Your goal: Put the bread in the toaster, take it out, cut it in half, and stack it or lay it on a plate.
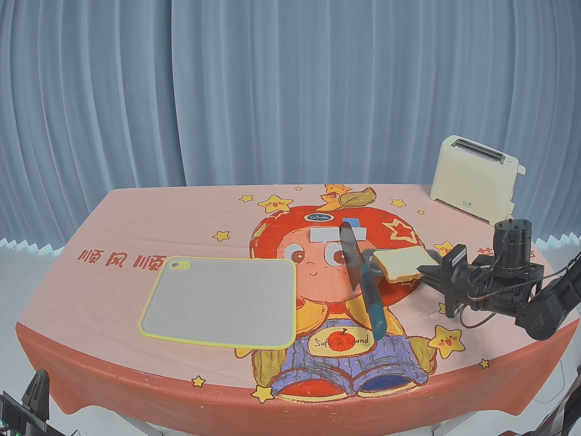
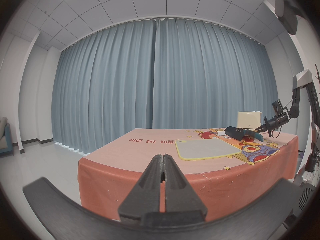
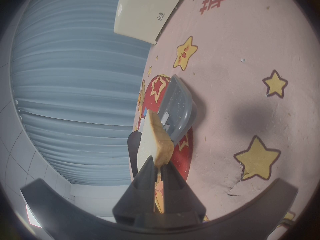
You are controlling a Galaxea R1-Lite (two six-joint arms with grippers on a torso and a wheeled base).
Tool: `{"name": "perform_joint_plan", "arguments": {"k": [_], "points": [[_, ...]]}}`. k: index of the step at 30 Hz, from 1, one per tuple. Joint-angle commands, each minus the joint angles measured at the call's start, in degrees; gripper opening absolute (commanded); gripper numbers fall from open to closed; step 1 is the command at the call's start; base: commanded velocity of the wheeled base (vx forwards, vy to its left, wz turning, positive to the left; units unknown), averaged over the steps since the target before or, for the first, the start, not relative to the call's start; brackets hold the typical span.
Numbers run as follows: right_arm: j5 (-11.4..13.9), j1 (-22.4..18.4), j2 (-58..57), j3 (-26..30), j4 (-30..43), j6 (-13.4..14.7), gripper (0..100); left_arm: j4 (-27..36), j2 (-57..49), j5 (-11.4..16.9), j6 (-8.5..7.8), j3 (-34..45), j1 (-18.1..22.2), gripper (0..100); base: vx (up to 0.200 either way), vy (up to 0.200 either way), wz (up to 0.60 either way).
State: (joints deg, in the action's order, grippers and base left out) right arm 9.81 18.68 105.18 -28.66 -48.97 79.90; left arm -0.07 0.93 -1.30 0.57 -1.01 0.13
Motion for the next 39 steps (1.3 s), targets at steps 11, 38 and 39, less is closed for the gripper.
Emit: {"name": "perform_joint_plan", "arguments": {"k": [11, 38, 39], "points": [[-0.8, -2.2, -3.1, 0.5, 0.5, -4.2, 0, 0.0, -0.2, 0.0, 0.04, 1.0, 0.0, 0, 0.0, 0.0, 0.0], [-1.1, -1.7, -5.3, 0.5, 0.1, -6.2, 0, 0.0, -0.2, 0.0, 0.04, 1.0, 0.0, 0, 0.0, 0.0, 0.0], [-1.1, -1.6, -5.5, 0.4, 0.0, -6.2, 0, 0.0, -0.3, 0.0, 0.04, 1.0, 0.0, 0, 0.0, 0.0, 0.0]]}}
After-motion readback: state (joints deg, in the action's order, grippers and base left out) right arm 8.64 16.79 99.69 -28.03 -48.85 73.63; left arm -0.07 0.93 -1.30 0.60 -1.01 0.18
